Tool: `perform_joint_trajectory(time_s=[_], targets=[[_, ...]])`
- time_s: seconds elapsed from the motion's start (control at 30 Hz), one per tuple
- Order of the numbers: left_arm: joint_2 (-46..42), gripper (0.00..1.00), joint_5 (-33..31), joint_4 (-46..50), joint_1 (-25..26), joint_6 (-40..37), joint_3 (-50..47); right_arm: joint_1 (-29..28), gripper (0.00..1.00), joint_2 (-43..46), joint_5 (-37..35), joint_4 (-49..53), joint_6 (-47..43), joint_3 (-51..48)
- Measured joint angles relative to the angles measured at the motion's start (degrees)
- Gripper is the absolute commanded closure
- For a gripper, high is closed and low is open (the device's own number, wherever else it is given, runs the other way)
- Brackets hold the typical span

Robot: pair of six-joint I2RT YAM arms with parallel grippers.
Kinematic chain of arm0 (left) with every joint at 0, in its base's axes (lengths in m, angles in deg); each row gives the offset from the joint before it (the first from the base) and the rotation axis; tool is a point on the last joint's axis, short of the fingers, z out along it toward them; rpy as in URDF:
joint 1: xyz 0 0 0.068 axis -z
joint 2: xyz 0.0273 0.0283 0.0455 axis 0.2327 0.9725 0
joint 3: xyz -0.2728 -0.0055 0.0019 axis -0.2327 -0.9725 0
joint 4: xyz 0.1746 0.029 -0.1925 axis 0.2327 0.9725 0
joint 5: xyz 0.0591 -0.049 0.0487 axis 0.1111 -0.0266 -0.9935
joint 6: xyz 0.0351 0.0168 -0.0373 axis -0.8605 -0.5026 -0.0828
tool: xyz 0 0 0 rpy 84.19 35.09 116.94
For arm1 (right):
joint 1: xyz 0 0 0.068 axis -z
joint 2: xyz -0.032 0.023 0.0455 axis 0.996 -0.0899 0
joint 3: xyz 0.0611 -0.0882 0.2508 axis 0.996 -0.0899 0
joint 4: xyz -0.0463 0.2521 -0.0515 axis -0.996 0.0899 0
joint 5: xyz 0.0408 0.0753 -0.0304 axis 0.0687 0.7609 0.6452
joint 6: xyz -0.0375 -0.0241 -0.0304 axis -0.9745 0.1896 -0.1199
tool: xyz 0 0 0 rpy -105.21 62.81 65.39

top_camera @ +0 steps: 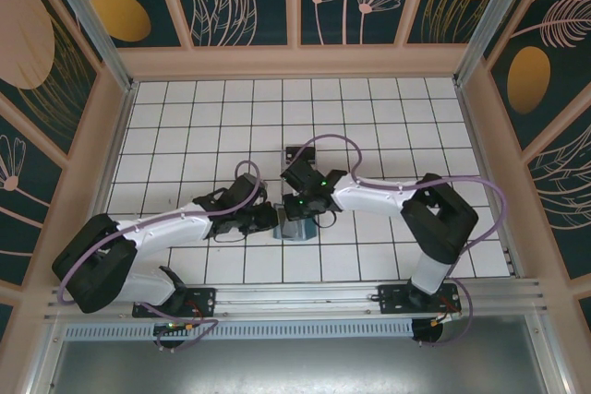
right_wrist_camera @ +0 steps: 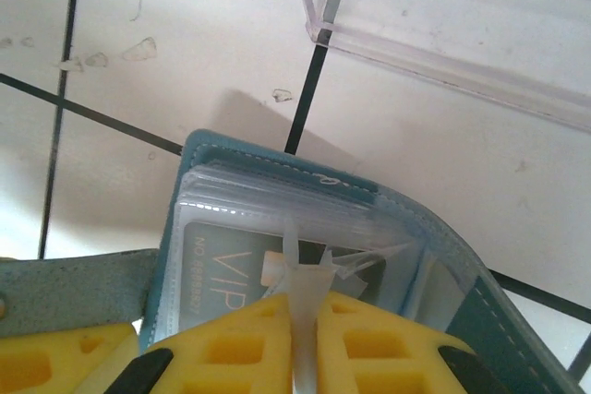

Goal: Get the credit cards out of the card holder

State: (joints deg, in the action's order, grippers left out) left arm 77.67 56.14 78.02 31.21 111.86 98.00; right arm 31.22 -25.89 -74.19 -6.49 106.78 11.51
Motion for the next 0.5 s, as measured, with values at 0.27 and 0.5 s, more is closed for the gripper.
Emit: perform_joint_trajectory(time_s=[0.27, 0.5], targets=[[2.05, 0.86, -0.31, 3.89, 0.00, -0.28, 2.58, 2.14, 0.87, 4.17, 5.60, -10.51, 2.08, -8.57], [-0.42, 0.84, -3.82, 7.58, -0.07, -0.81, 6.51, 3.08, 0.87, 4.46, 7.45, -14.29, 2.78, -9.79]])
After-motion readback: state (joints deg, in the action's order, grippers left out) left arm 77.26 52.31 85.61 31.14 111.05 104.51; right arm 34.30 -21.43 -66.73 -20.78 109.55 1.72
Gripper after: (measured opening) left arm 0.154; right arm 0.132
